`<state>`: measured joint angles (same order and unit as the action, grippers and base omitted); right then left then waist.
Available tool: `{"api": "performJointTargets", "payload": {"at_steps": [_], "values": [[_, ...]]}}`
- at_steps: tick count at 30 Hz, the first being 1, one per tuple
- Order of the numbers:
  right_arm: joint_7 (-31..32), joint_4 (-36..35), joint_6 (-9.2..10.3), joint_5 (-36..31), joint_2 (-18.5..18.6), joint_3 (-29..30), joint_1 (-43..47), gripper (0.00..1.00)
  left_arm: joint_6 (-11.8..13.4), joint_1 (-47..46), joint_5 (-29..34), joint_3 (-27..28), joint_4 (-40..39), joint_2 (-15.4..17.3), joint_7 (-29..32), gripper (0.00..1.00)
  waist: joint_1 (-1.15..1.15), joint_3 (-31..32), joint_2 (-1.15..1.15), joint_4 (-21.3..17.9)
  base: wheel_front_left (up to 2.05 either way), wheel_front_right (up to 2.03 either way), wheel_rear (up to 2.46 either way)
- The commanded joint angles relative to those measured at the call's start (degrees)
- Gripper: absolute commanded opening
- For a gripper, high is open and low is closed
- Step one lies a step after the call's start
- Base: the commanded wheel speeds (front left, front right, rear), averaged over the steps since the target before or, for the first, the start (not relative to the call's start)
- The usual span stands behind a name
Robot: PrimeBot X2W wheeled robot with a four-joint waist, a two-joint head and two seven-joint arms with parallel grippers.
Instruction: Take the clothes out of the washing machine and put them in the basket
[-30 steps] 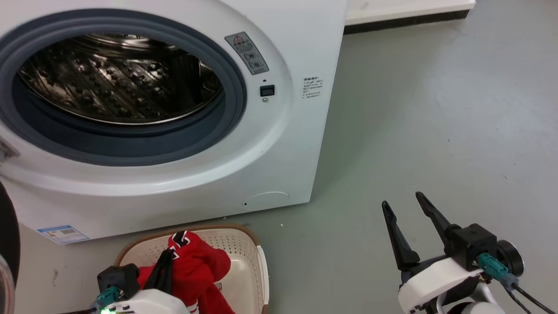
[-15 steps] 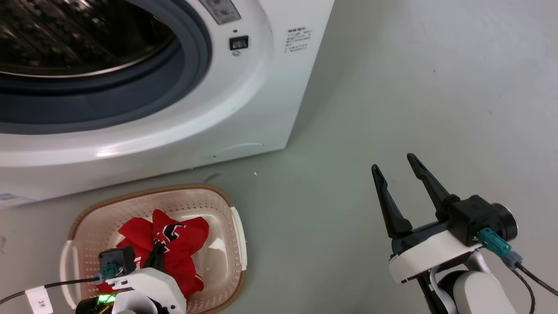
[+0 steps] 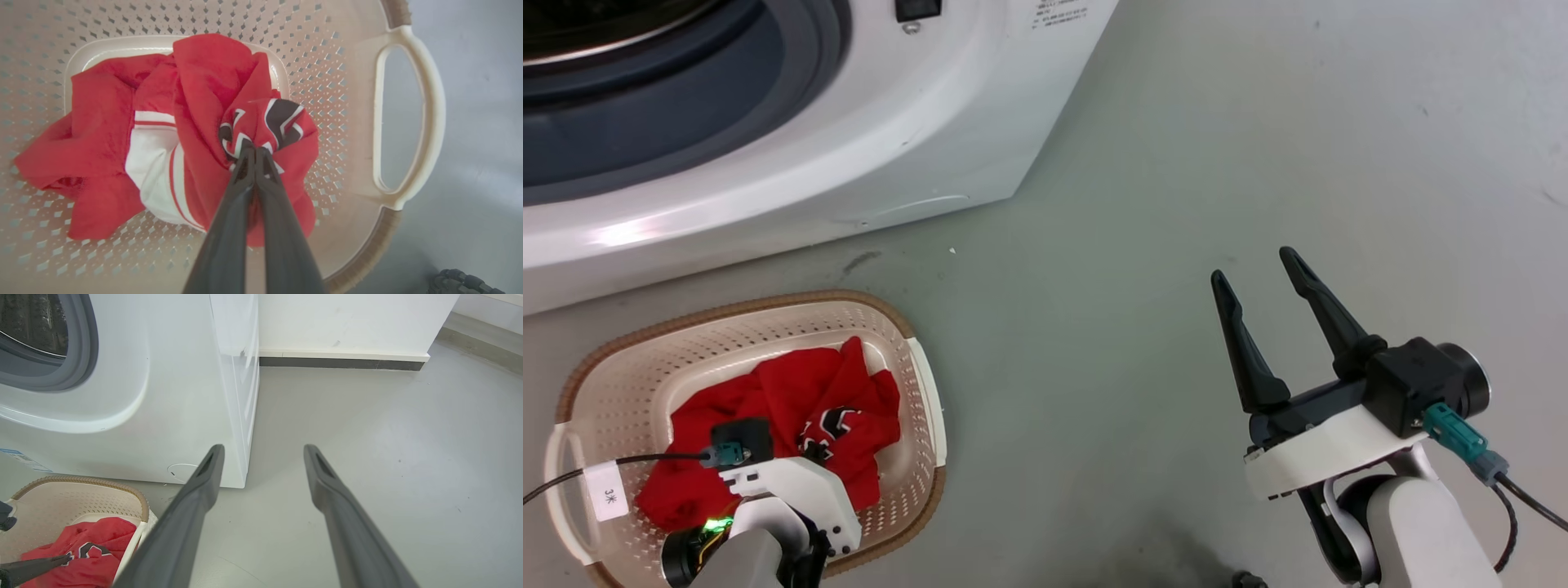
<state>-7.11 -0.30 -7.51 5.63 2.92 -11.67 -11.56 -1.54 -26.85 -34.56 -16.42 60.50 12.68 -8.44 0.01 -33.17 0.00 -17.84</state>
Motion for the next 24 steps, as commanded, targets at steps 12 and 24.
{"api": "performJointTargets", "payload": {"at_steps": [12,24], "values": [[-1.1,-0.2,0.04,0.6,-0.1,-0.3,-1.9,1.00,-0.2,-7.8,-2.2,1.0,11.5,-2.0,1.4,0.00,-0.01,-4.9,0.00,-1.0,0.00,0.00,0.00],[-1.4,2.3,0.05,0.2,-0.1,-0.5,-2.2,1.00,-0.9,-4.8,-4.3,1.6,13.1,-3.3,1.2,1.00,-0.01,0.2,0.00,0.4,0.00,0.00,0.00]]}}
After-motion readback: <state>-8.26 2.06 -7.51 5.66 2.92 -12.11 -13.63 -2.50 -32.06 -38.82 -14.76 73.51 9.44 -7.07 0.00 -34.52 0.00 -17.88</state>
